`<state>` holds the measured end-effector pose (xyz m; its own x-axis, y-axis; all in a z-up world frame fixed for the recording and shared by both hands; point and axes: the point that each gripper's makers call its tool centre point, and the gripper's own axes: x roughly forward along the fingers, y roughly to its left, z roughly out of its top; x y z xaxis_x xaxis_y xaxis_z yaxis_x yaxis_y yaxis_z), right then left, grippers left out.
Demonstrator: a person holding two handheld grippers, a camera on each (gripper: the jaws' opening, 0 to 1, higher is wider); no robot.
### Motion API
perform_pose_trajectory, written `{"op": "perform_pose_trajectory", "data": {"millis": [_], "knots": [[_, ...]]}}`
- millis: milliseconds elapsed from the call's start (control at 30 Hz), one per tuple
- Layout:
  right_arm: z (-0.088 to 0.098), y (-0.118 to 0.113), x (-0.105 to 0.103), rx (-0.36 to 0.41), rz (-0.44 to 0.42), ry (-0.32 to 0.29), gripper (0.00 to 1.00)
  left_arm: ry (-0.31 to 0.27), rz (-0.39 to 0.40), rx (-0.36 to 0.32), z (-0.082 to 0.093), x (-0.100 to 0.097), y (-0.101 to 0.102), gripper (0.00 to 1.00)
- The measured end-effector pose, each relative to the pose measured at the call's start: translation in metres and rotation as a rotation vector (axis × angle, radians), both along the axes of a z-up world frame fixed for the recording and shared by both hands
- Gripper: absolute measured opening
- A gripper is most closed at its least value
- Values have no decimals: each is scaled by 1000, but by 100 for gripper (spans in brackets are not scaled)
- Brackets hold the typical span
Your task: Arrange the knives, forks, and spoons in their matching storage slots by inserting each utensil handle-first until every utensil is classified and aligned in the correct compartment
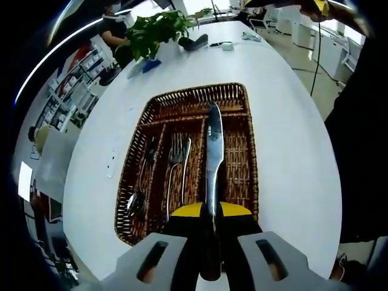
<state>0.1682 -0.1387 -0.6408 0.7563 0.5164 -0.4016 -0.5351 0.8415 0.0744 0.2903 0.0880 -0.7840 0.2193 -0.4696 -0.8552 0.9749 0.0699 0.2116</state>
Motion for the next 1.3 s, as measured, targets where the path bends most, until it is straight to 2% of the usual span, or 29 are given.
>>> {"op": "perform_pose_trajectory", "data": {"millis": [267, 600, 1300], "knots": [[-1, -3, -1, -2, -9, 11, 100, 9, 0, -2, -4, 1, -3, 6], [0, 0, -3, 33, -9, 10, 100, 45, 17, 8, -21, -3, 0, 6], [5, 0, -2, 47, -23, 0, 100, 47, 2, 50, -44, -8, 3, 6]]}}
